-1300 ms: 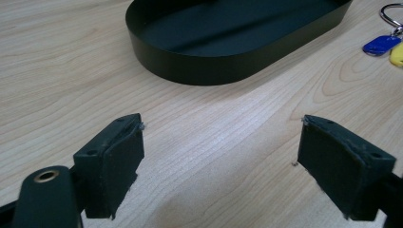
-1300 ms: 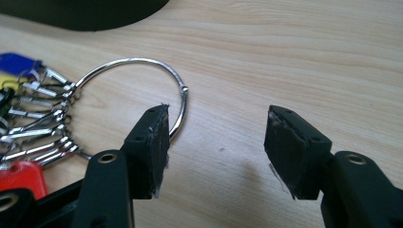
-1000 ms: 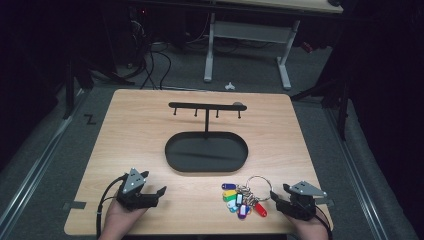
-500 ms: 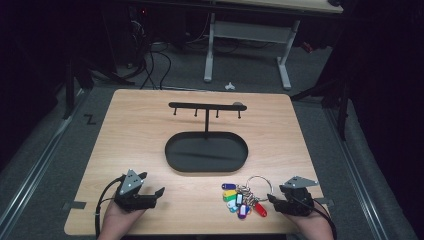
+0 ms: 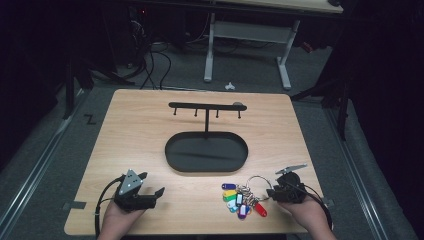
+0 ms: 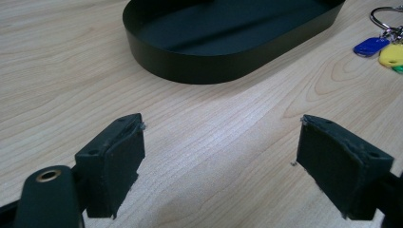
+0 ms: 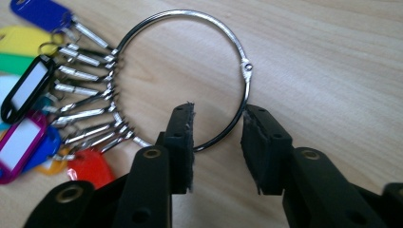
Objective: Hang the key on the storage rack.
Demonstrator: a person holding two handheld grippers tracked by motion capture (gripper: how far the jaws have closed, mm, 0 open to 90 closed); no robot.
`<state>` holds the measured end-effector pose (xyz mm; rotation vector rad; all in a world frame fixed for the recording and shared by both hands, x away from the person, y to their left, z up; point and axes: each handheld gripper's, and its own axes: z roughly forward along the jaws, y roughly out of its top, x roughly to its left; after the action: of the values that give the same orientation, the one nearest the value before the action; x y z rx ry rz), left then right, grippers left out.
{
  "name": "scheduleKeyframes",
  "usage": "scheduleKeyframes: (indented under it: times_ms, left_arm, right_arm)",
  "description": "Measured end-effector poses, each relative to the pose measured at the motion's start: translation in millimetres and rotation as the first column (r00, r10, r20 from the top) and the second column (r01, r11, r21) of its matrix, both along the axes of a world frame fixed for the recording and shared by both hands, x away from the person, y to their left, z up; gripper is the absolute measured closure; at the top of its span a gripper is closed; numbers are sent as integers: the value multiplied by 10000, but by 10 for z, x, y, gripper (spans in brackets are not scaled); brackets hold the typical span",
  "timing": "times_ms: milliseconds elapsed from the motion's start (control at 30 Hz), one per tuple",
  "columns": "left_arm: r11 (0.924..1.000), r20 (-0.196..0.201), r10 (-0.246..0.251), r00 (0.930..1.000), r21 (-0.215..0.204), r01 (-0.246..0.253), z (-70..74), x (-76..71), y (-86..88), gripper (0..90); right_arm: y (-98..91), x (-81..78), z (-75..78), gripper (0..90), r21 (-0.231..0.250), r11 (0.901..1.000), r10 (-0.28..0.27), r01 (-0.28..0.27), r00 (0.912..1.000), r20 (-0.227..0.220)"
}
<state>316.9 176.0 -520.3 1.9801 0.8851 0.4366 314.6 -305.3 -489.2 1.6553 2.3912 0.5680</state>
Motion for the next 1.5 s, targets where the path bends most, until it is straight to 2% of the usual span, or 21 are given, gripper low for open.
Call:
scheduleKeyframes:
  times_ms: [100, 133, 233, 367, 467, 600, 667, 700, 733, 800, 833, 900, 967, 1167, 1233, 1367, 1433, 1500]
  left_arm:
    - [10000, 20, 6, 10000, -23, -6, 2, 1, 6, 167]
    - [10000, 1, -6, 10000, -27, 6, 4, 1, 10, 167]
    - [9999, 39, 53, 10000, -111, -52, 9, -2, 22, 168]
    - [9999, 33, 77, 10000, -110, -77, 10, 0, 28, 168]
    - [9999, 15, 62, 10000, -106, -62, 9, 1, 27, 169]
    - [9999, 28, 55, 10000, -104, -54, 7, 8, 26, 169]
    - [9999, 27, 63, 10000, -113, -63, 3, 11, 24, 169]
    - [9999, 19, 65, 10000, -99, -65, 2, 12, 25, 169]
    - [9999, 19, 72, 10000, -92, -72, 2, 12, 26, 169]
    - [10000, 5, 66, 10000, -71, -66, 5, 9, 32, 170]
    - [9999, 13, 100, 9999, -94, -100, 3, 5, 37, 170]
    - [9999, 10, 109, 9999, -121, -109, 3, 4, 40, 170]
    - [9999, 16, 110, 9999, -104, -110, 7, -2, 43, 170]
    - [9999, -13, 37, 10000, -134, -37, 9, -2, 26, 171]
    - [9999, -13, 32, 10000, -138, -32, 8, 0, 25, 172]
    - [9999, 23, 58, 10000, -159, -58, 8, 6, 28, 173]
    - [9999, 5, 55, 10000, -142, -55, 8, 5, 28, 173]
    - [9999, 10, 59, 10000, -102, -59, 7, 5, 29, 173]
  right_arm:
    - [12, 130, 8, 749, -308, 9995, 88, -96, 9996, -278]
    - [12, 130, 8, 749, -308, 9995, 88, -96, 9996, -278]
    - [57, 226, -11, 812, -797, 9964, 253, -279, 9991, -334]
    - [109, 313, -29, 862, -1153, 9921, 432, -484, 9980, -471]
    - [134, 374, -39, 859, -1211, 9911, 511, -554, 9979, -387]
    - [199, 526, -45, 865, -1277, 9906, 456, -488, 9986, -282]
    - [252, 598, -45, 864, -1417, 9879, 609, -635, 9979, -230]
    - [298, 637, -19, 821, -1485, 9865, 674, -694, 9976, -185]
    - [298, 637, -19, 821, -1485, 9865, 674, -694, 9976, -185]
    - [332, 631, 37, 753, -1316, 9889, 674, -697, 9975, -220]
    - [337, 587, 92, 698, -1115, 9910, 684, -739, 9963, -523]
    - [330, 564, 101, 693, -1148, 9906, 682, -748, 9958, -606]
    - [312, 484, 94, 661, -1043, 9926, 533, -624, 9947, -882]
    - [299, 271, 14, 618, -476, 9988, 10, -91, 9860, -1667]
    - [322, 260, -2, 595, -601, 9982, -38, -65, 9853, -1708]
    - [352, 265, -3, 598, -754, 9971, -61, -69, 9854, -1700]
    - [367, 278, 2, 672, -799, 9965, 85, -232, 9838, -1790]
    - [374, 286, -1, 762, -1044, 9930, 377, -557, 9852, -1670]
